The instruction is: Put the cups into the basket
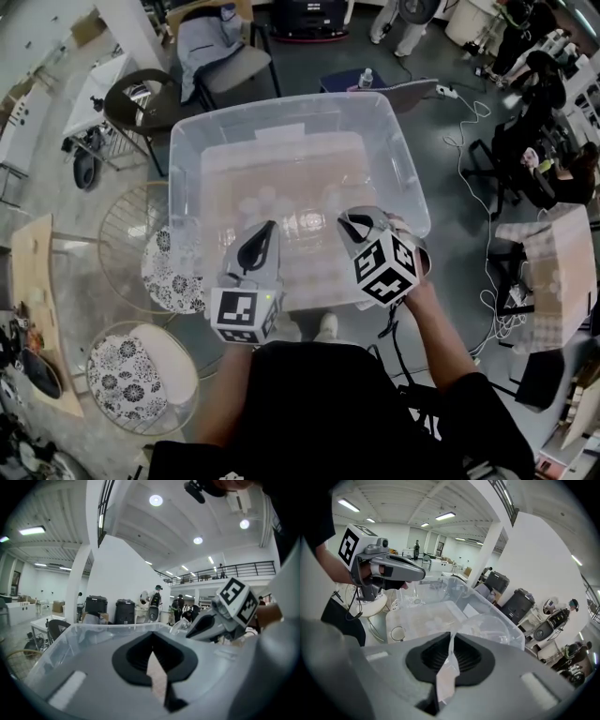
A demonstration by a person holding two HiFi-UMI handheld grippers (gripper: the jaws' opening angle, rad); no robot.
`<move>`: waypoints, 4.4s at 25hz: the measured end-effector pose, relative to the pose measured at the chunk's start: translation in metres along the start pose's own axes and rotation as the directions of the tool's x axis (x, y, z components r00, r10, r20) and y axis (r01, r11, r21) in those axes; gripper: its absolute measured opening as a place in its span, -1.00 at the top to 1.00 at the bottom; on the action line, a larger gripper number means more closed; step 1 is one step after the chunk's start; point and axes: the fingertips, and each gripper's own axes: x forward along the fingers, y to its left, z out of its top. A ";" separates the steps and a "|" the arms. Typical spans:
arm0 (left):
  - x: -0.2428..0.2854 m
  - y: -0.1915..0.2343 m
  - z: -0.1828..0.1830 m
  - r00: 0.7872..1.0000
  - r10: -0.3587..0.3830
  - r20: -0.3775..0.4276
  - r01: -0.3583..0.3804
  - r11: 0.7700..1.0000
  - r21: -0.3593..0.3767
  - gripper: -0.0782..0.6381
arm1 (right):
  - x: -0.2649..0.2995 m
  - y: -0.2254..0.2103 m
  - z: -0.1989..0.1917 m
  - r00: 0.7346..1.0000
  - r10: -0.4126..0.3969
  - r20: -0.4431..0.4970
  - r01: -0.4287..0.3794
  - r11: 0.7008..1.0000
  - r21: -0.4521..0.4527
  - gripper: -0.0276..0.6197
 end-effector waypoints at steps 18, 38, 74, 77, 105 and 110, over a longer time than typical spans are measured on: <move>0.006 0.036 -0.009 0.998 0.052 -0.037 -0.052 0.999 0.000 0.76 | 0.100 -0.008 -0.024 0.968 0.162 -0.193 -0.164 0.986 0.007 0.84; 0.008 0.052 -0.023 0.994 0.059 -0.091 -0.059 0.998 0.013 0.76 | 0.215 0.005 -0.078 0.871 0.281 -0.403 -0.293 0.956 0.033 0.84; -0.001 0.074 -0.037 0.989 0.086 -0.124 -0.087 0.996 -0.009 0.76 | 0.283 0.042 -0.146 0.709 0.327 -0.624 -0.425 0.905 -0.009 0.84; 0.000 0.075 -0.036 0.989 0.085 -0.121 -0.087 0.996 -0.012 0.76 | 0.284 0.043 -0.149 0.709 0.321 -0.628 -0.417 0.909 -0.007 0.84; -0.006 0.066 -0.034 0.993 0.093 -0.078 -0.097 0.994 -0.055 0.76 | 0.218 0.013 -0.080 0.864 0.344 -0.367 -0.341 0.937 0.075 0.90; -0.002 0.059 -0.024 0.995 0.080 -0.062 -0.083 0.996 -0.041 0.76 | 0.183 0.002 -0.066 0.903 0.342 -0.259 -0.310 0.938 0.157 0.90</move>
